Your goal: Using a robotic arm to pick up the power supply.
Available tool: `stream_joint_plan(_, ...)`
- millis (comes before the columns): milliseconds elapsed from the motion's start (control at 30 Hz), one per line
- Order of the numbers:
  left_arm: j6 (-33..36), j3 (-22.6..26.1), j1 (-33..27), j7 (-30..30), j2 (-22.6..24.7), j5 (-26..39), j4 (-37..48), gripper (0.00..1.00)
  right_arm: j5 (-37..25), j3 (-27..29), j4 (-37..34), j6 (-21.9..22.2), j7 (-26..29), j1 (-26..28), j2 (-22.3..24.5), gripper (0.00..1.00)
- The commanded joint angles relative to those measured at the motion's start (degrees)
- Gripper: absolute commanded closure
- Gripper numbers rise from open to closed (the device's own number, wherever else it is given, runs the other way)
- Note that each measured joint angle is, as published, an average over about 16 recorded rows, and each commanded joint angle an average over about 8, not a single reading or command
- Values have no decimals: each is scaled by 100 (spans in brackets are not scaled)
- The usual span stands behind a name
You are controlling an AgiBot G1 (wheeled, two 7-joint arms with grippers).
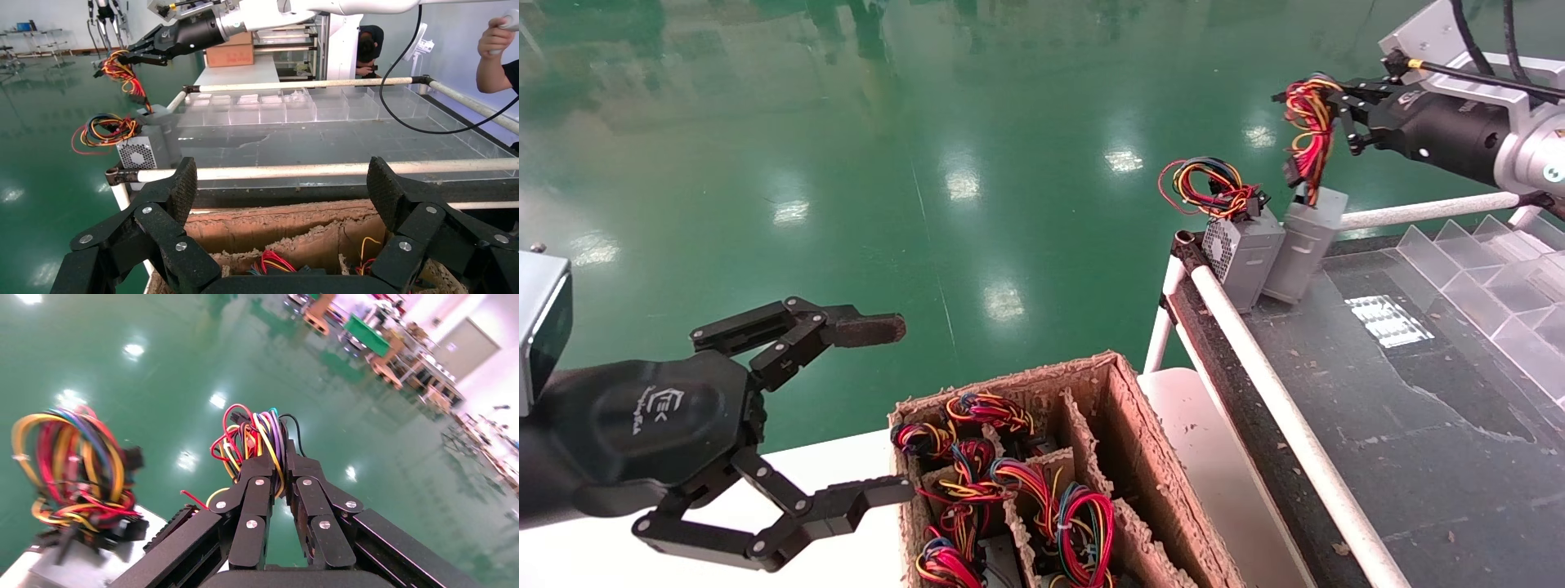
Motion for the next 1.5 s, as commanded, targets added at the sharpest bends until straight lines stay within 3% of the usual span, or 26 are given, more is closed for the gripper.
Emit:
stream_joint_plan(33,0,0,0,0,0,0,0,0,-3,-3,0,-94,-10,14,-20,100)
stream_joint_plan(633,0,0,0,0,0,0,0,0,-27,-23,-97,-617,-27,29,-26,99)
stream_joint_plan(700,0,0,0,0,0,0,0,0,-29,-24,-104,-633,-26,29,-31,85)
stream_joint_plan(867,0,0,0,0,0,0,0,0,-37,-30,-119,-642,-24,33,-48,22)
stream_joint_plan(933,0,0,0,0,0,0,0,0,-40,-32,-123,-650,-23,34,-51,2)
stream_joint_plan(1500,0,0,0,0,0,0,0,0,-14,-15,-146,-750,4,55,23,0)
